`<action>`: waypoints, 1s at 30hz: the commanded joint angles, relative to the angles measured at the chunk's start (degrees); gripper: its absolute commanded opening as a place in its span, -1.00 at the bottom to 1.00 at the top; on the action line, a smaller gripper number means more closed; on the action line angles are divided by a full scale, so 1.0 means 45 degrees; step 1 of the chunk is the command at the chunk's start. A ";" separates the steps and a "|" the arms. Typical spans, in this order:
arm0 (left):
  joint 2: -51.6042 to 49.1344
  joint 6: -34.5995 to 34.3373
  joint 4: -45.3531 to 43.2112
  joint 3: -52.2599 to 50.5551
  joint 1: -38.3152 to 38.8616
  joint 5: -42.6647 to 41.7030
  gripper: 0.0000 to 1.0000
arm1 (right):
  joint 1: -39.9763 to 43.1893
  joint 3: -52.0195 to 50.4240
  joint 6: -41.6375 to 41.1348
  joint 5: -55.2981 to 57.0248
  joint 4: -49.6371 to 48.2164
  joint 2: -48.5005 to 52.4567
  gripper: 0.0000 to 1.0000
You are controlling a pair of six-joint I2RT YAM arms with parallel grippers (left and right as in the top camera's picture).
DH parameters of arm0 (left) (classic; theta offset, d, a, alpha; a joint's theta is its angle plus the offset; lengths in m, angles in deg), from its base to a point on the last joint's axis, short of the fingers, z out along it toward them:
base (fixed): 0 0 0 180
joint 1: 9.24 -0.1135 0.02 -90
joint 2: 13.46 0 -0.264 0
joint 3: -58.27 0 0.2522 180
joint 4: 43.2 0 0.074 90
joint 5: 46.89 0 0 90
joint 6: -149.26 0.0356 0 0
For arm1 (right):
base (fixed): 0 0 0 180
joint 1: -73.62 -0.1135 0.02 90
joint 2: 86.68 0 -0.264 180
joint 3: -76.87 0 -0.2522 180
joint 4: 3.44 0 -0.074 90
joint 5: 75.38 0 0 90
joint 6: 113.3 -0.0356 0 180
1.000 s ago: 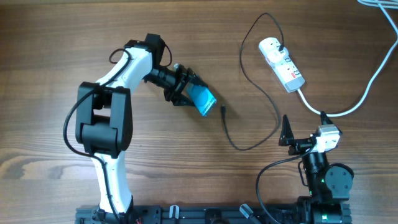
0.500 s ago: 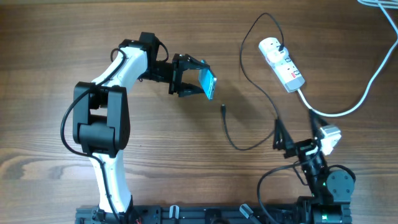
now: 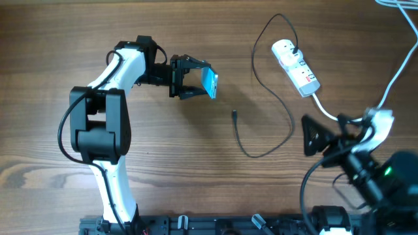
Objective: Plug charger to phone and switch on socket
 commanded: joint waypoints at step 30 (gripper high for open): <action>0.1180 0.0160 0.0971 0.0189 -0.0019 -0.0646 0.16 | -1.0875 0.9005 -0.4090 0.8898 0.1909 1.4469 0.55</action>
